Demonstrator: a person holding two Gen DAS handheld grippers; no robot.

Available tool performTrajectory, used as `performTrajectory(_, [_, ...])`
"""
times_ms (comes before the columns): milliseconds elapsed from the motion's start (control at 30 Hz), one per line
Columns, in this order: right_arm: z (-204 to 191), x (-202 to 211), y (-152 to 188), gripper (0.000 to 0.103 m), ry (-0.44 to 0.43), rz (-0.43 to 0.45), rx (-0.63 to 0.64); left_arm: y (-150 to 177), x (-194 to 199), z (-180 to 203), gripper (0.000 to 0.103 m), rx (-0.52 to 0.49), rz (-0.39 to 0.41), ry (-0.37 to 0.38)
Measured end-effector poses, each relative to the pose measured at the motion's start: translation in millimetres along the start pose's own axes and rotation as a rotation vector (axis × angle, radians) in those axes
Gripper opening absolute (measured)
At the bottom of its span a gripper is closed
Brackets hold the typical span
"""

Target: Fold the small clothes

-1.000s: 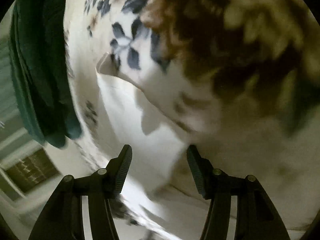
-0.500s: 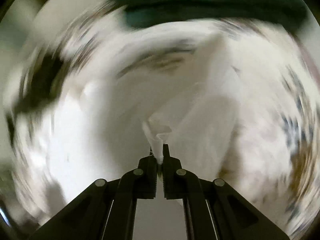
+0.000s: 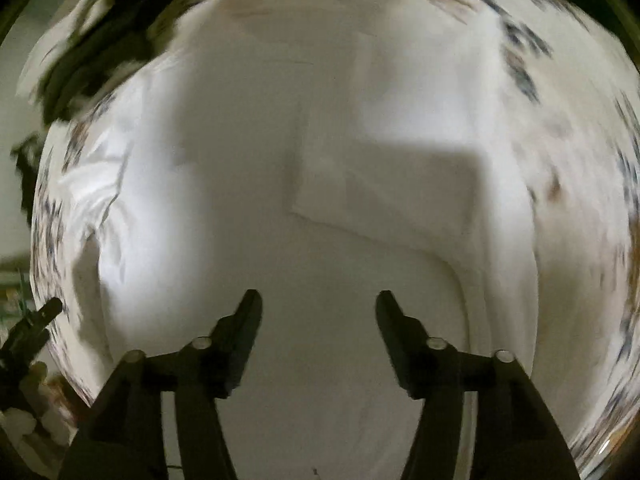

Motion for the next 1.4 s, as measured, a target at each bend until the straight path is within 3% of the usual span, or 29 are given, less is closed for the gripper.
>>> performTrajectory(133, [40.0, -12.1, 9.0, 0.065, -0.004, -0.028, -0.177, -23.6, -33.0, -7.1, 0.1, 0.267, -0.103, 0.357])
performTrajectory(200, [55.7, -17.6, 17.9, 0.065, -0.028, -0.039, -0.276, -31.4, -49.3, -0.6, 0.1, 0.336, -0.135, 0.455])
performTrajectory(267, [72.3, -19.6, 26.6, 0.065, -0.049, -0.037, -0.359, -40.4, -65.8, 8.2, 0.096, 0.385, -0.147, 0.497])
performTrajectory(300, [76.0, -19.8, 29.7, 0.065, -0.054, -0.033, -0.381, -44.7, -69.7, 11.4, 0.086, 0.391, -0.134, 0.506])
performTrajectory(333, [78.3, -19.8, 31.9, 0.065, -0.054, -0.029, -0.393, -48.7, -72.6, 15.5, 0.058, 0.392, -0.122, 0.497])
performTrajectory(367, [81.8, -18.5, 36.1, 0.065, -0.05, -0.025, -0.402, -55.7, -74.0, 22.8, 0.037, 0.375, -0.109, 0.479])
performTrajectory(400, [83.0, -17.4, 40.6, 0.065, -0.046, -0.021, -0.405, -59.6, -72.6, 27.0, 0.002, 0.36, -0.096, 0.469])
performTrajectory(467, [84.1, -14.2, 46.0, 0.065, -0.043, -0.015, -0.407, -69.1, -63.4, 35.1, 0.003, 0.3, -0.04, 0.422])
performTrajectory(600, [94.4, -2.6, 61.0, 0.065, -0.043, -0.003, -0.4, -80.1, -25.3, 67.4, 0.003, 0.051, 0.124, 0.318])
performTrajectory(767, [101.1, 2.2, 64.2, 0.065, -0.05, 0.005, -0.43, -42.4, 21.6, 148.2, 0.003, -0.319, 0.265, 0.3])
performTrajectory(867, [129.7, 27.9, 73.0, 0.065, -0.049, 0.012, -0.452, -0.9, 26.7, 197.7, 0.003, -0.515, 0.256, 0.315])
performTrajectory(1000, [156.6, 54.0, 89.2, 0.065, -0.044, 0.002, -0.458, 62.9, -5.0, 247.5, 0.008, -0.709, 0.116, 0.297])
performTrajectory(1067, [154.4, 61.3, 87.7, 0.065, -0.047, -0.002, -0.452, 80.3, -18.2, 250.5, 0.008, -0.737, 0.076, 0.252])
performTrajectory(1100, [161.0, 68.3, 88.4, 0.065, -0.049, -0.003, -0.446, 84.3, -22.4, 247.1, 0.014, -0.731, 0.067, 0.238])
performTrajectory(1133, [164.7, 74.3, 84.9, 0.065, -0.047, -0.003, -0.441, 85.9, -24.4, 237.4, 0.031, -0.717, 0.069, 0.225])
performTrajectory(1167, [168.7, 80.0, 89.0, 0.065, -0.045, 0.0, -0.436, 86.3, -23.4, 231.7, 0.043, -0.707, 0.069, 0.223])
performTrajectory(1200, [166.5, 84.3, 85.4, 0.065, -0.047, 0.002, -0.43, 84.4, -22.6, 219.4, 0.068, -0.683, 0.068, 0.214])
performTrajectory(1233, [167.1, 88.5, 87.5, 0.065, -0.052, 0.003, -0.425, 82.7, -21.8, 208.9, 0.087, -0.663, 0.07, 0.201])
performTrajectory(1400, [167.9, 104.6, 93.1, 0.065, -0.089, -0.003, -0.409, 59.9, -21.3, 148.8, 0.088, -0.592, 0.115, 0.071])
Point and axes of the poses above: each gripper's, at about its wrist camera, not at the fingertips, and x roughly against the way its jaws point, z to its right, y to its underside, the point moved 2 cm from there along -x, roughly the way its jaws point, and after that the axes turned 3 degrees about x, right-handed, at the moved point
